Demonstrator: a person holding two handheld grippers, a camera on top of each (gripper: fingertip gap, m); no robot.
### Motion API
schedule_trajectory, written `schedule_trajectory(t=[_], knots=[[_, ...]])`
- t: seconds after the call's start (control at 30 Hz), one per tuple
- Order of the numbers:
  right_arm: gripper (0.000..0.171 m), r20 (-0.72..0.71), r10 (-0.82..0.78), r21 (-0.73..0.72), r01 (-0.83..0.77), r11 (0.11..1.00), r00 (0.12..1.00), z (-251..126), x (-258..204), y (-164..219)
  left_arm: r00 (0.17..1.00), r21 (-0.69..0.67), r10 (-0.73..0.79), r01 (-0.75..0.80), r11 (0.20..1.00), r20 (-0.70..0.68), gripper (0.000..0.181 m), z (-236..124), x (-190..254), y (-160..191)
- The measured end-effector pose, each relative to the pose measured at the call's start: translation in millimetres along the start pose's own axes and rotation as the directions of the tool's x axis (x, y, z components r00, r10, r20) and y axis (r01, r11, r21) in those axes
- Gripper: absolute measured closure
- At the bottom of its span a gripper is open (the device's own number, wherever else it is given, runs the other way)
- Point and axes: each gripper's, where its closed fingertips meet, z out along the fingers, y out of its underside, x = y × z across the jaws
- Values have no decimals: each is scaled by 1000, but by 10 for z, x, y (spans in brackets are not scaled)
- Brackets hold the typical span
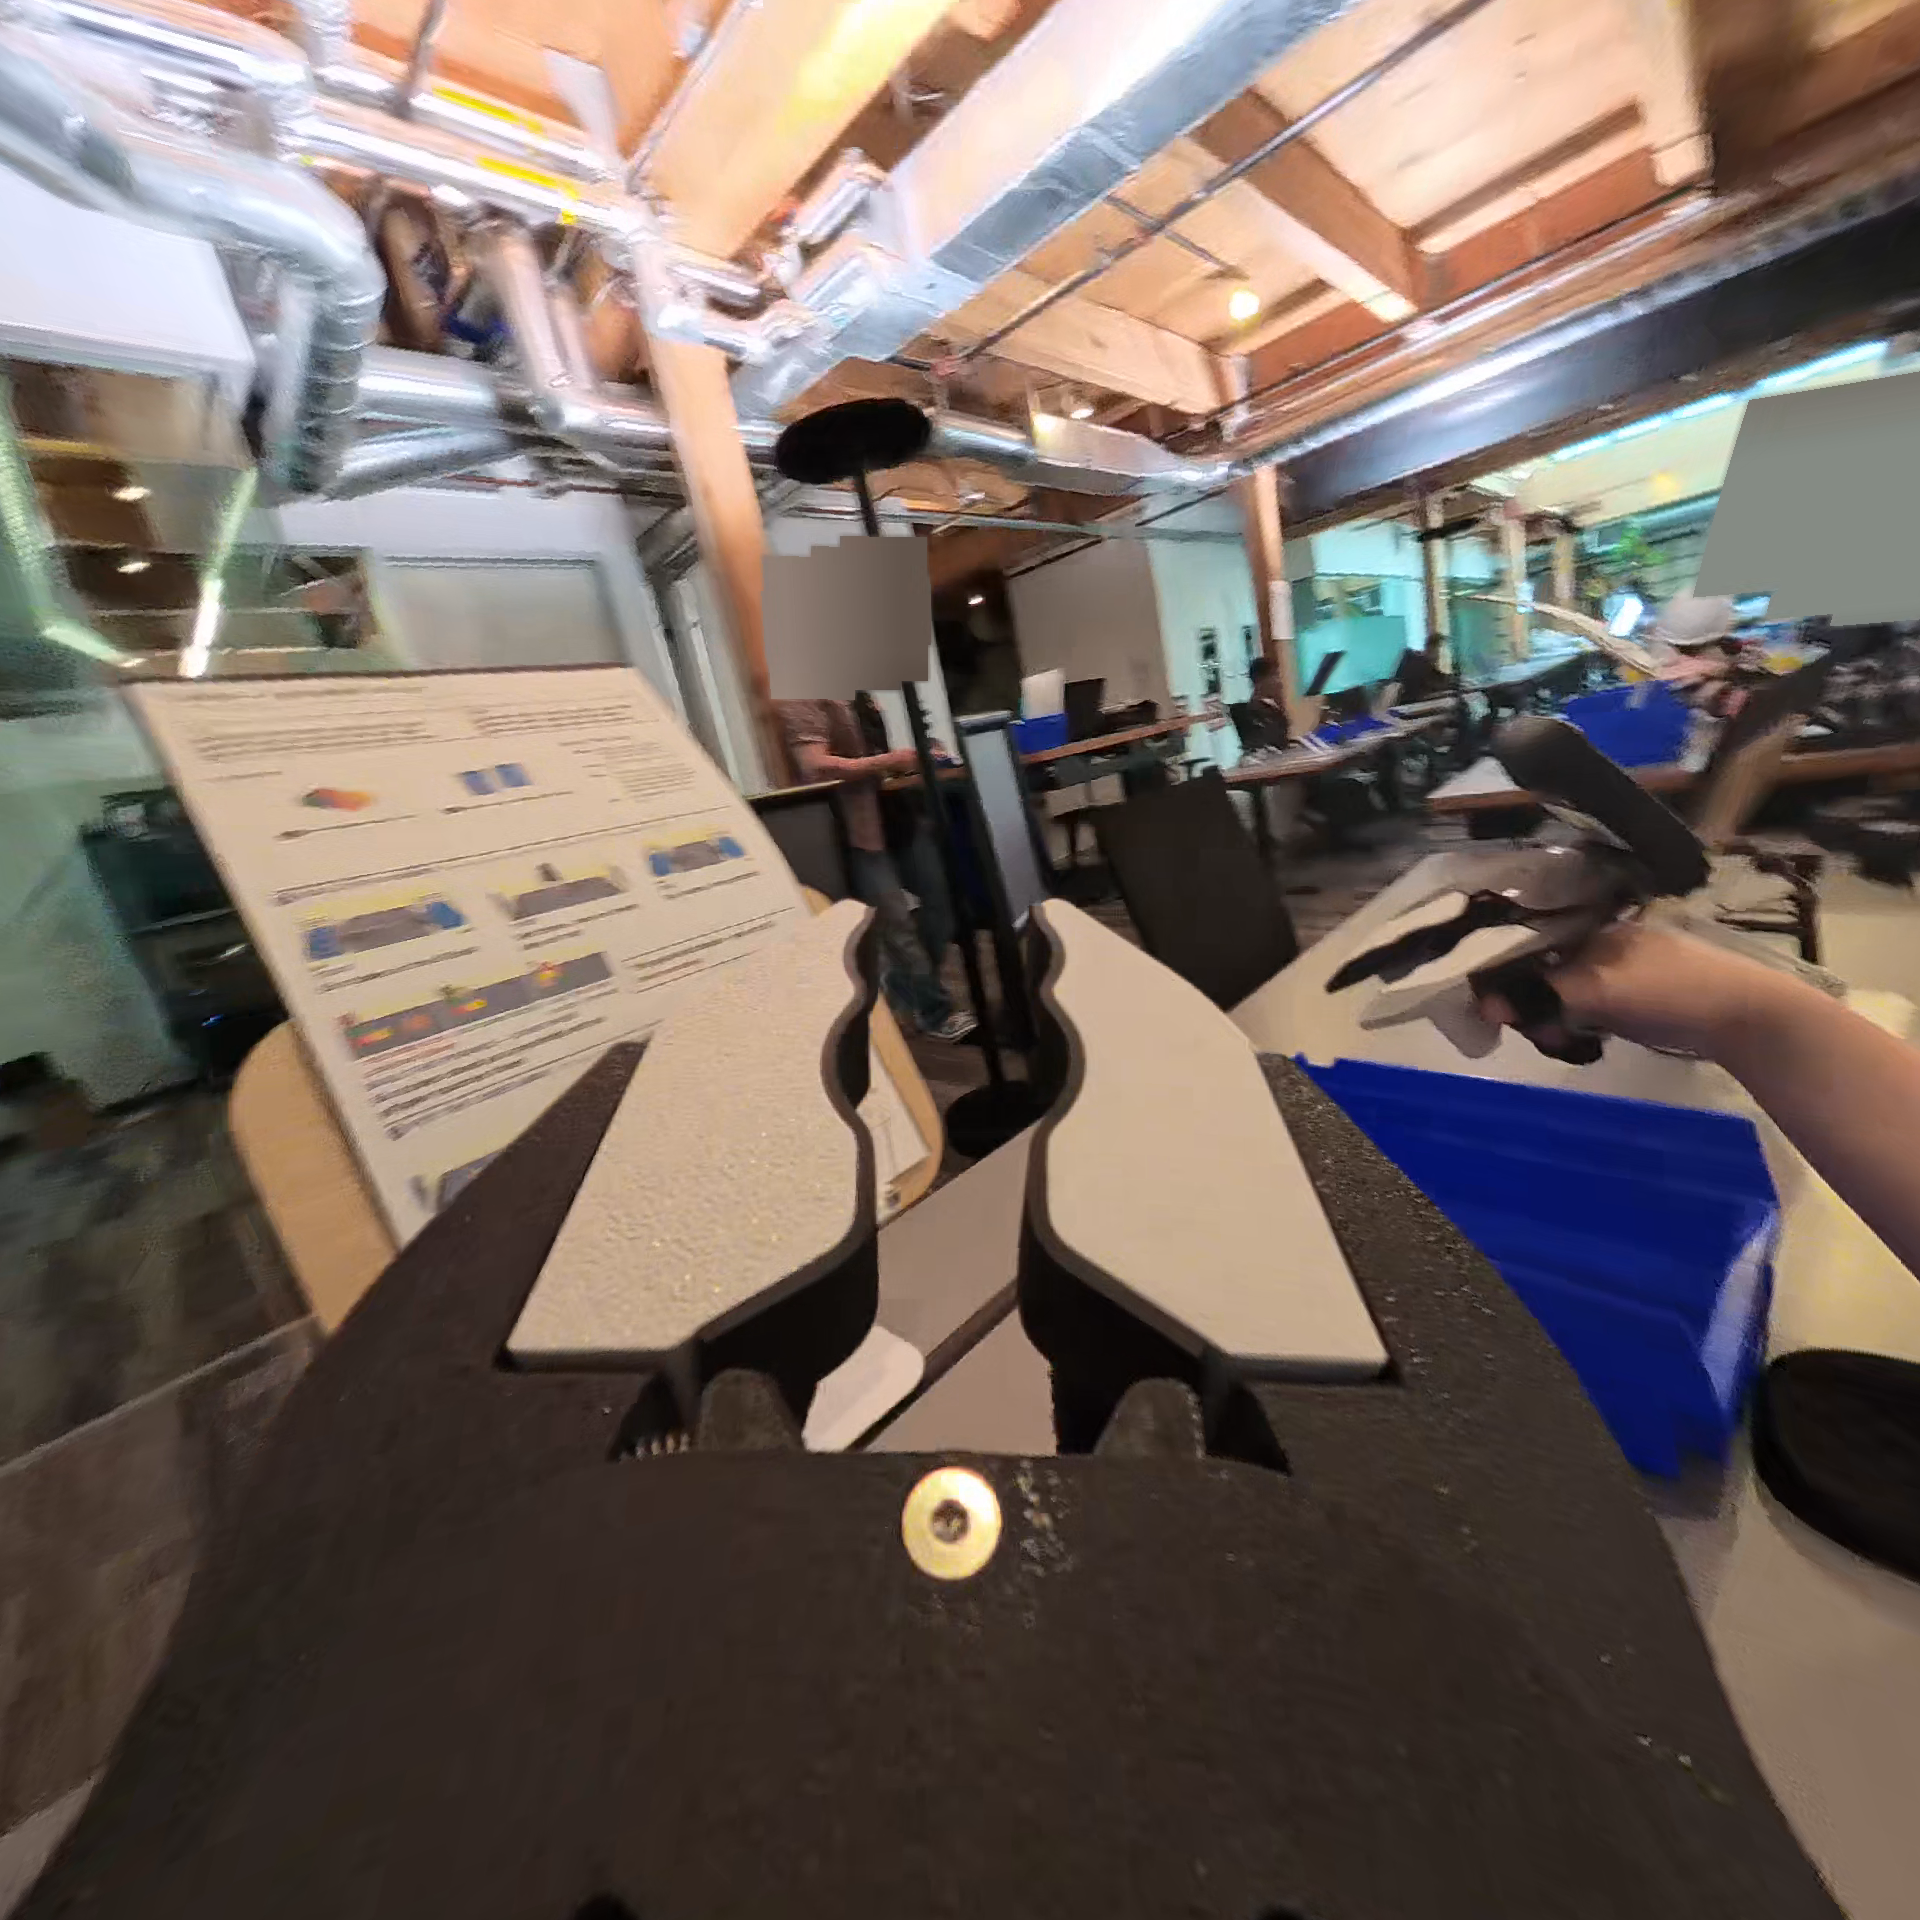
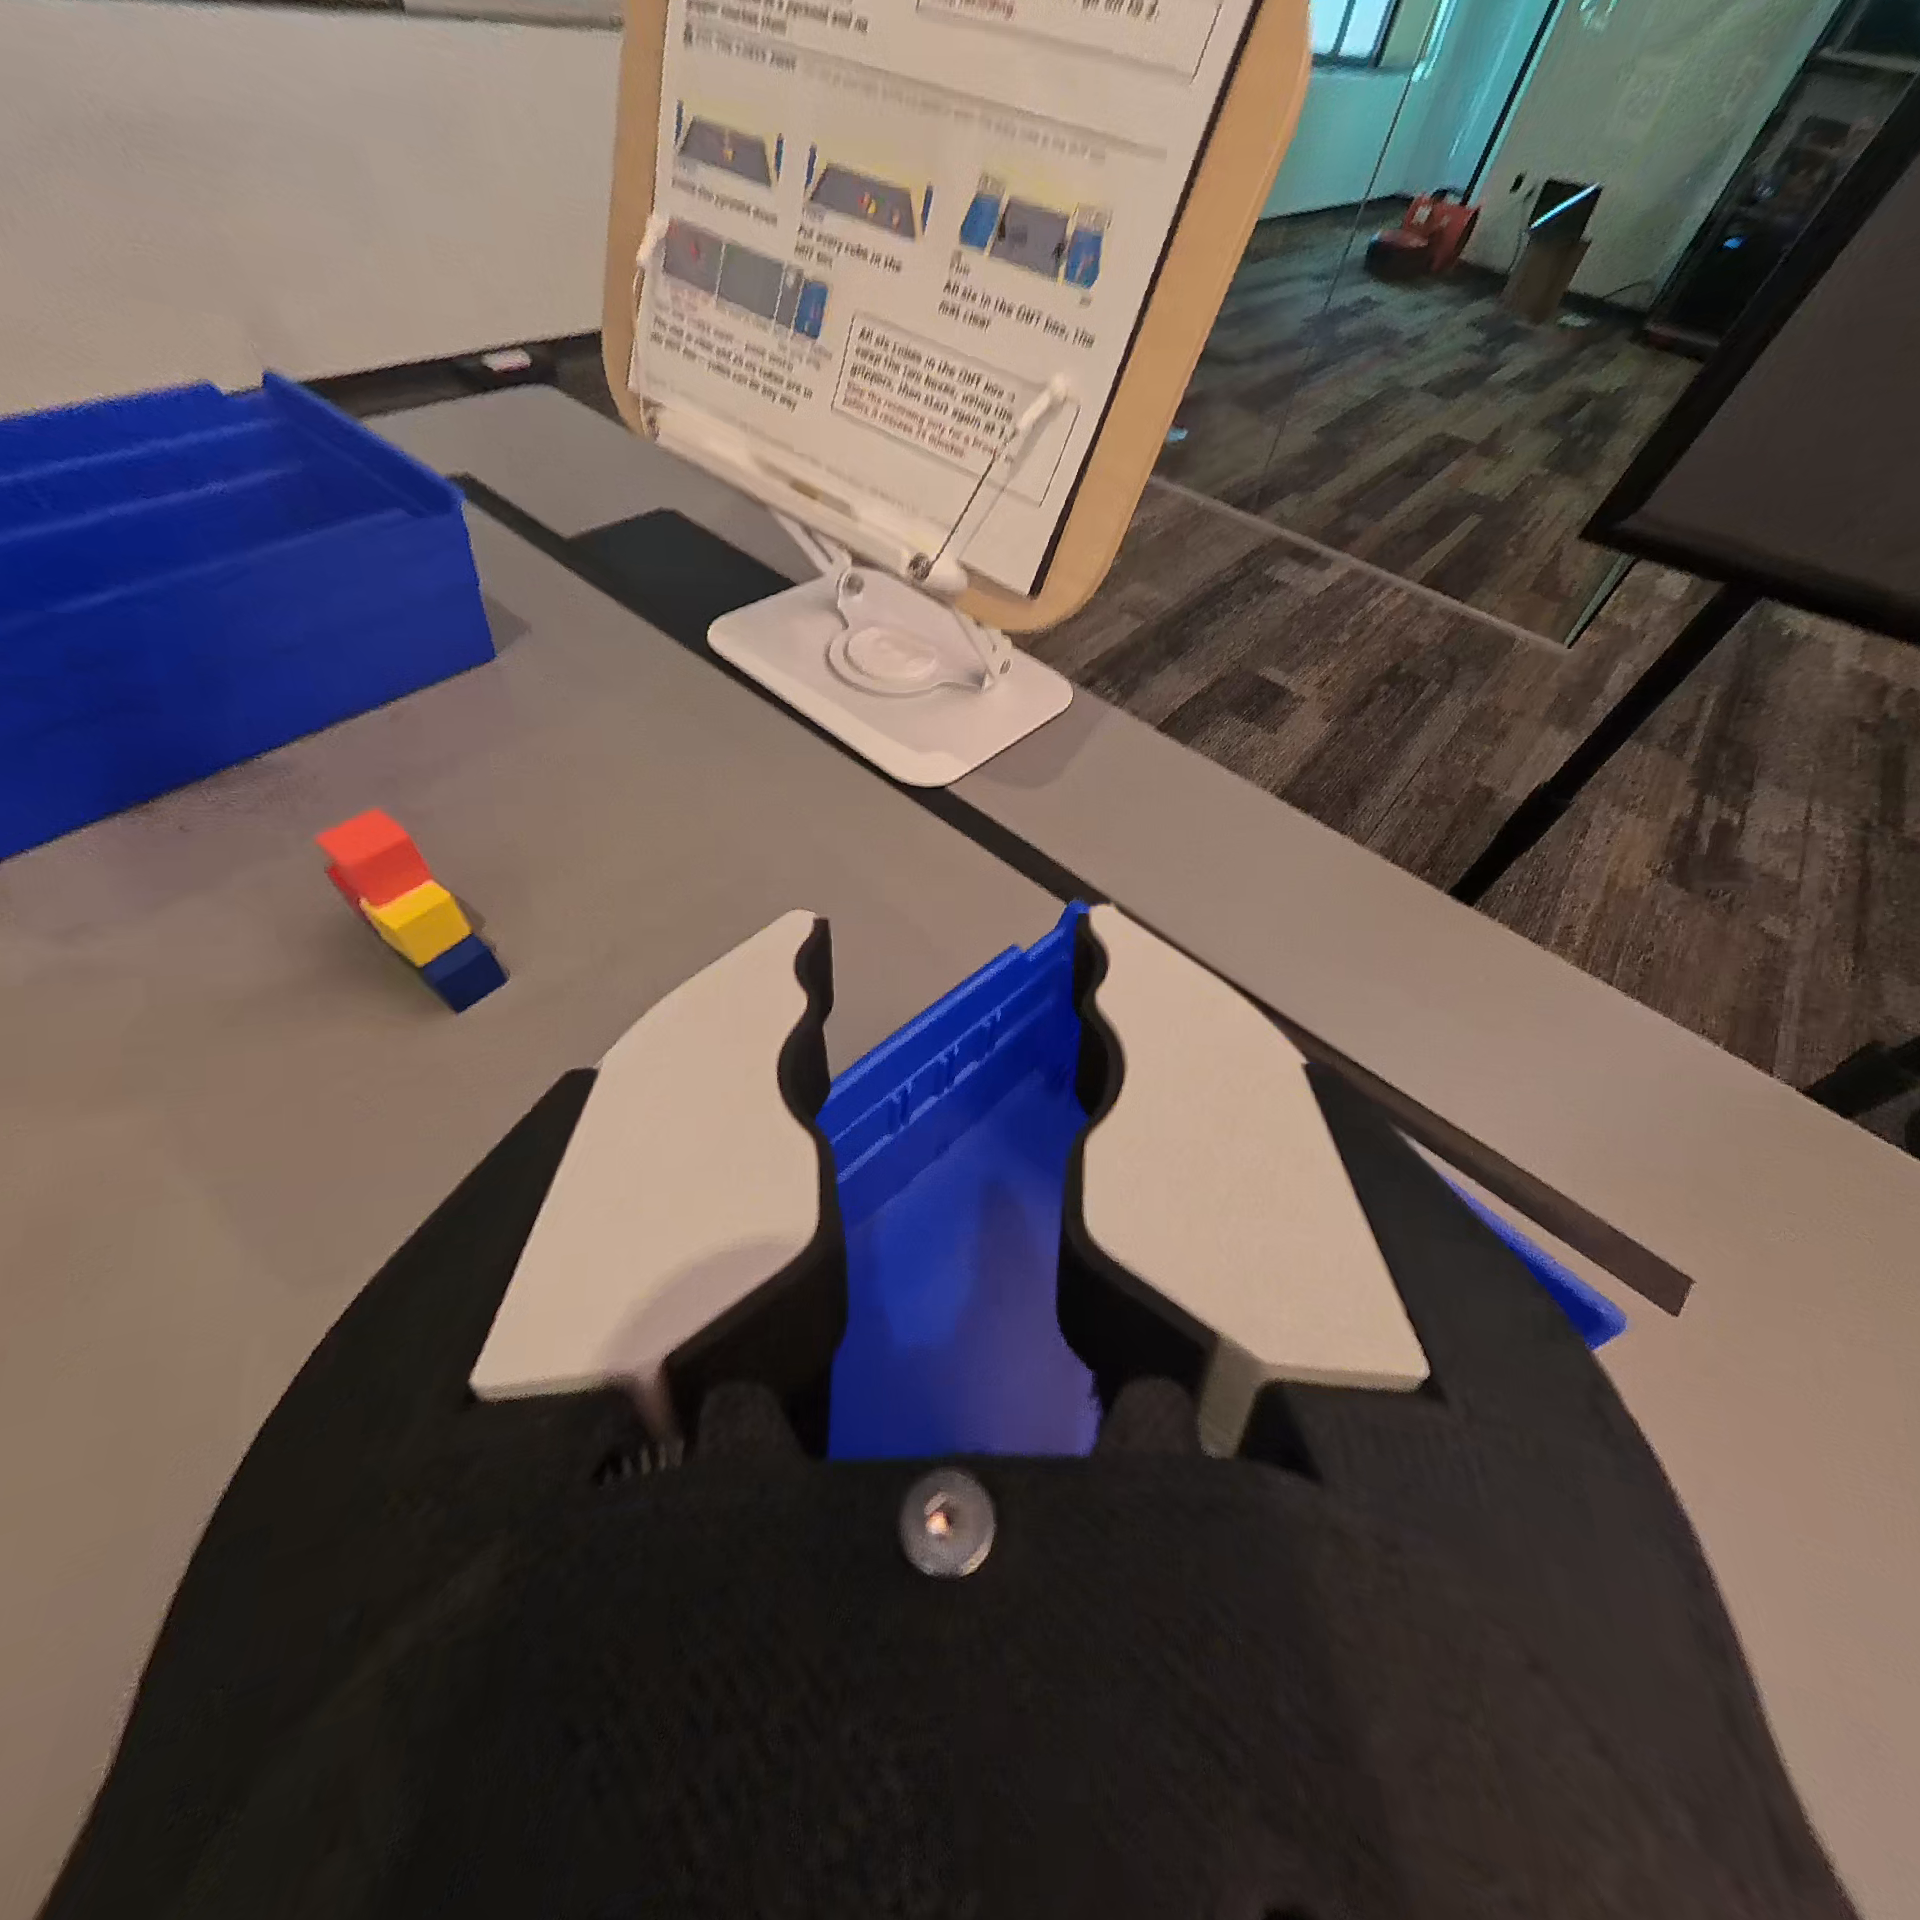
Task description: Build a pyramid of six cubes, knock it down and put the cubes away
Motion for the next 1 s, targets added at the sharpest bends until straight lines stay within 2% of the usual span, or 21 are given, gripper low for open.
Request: schedule_trajectory(t=[0.13,0.3,0.4,0.5,0.6,0.8,0.87,1.0], knots=[[124,-70,23,95,-16,995,997,-25,58,-189,990,-93,-29,42,995,140,142,-185,-305,-5],[110,-197,24,228,22,973,980,-107,148,-439,961,-148,57,-17,989,269,148,-494,-581,98],[102,-280,-20,278,101,955,960,-186,164,-553,951,-196,74,-15,980,300,149,-562,-739,263],[101,-328,-31,287,131,949,944,-222,164,-573,960,-194,11,45,980,280,154,-565,-747,404],[113,-356,-18,312,138,940,934,-258,162,-601,968,-207,-14,68,976,252,158,-488,-656,495],[143,-391,11,413,165,896,920,-424,138,-750,949,-203,62,2,979,309,160,-430,-628,473],[145,-375,12,397,148,906,927,-401,135,-713,955,-211,41,23,977,293,159,-419,-584,492],[155,-366,-4,379,153,913,931,-350,132,-675,959,-145,-40,84,986,279,156,-425,-536,389]])
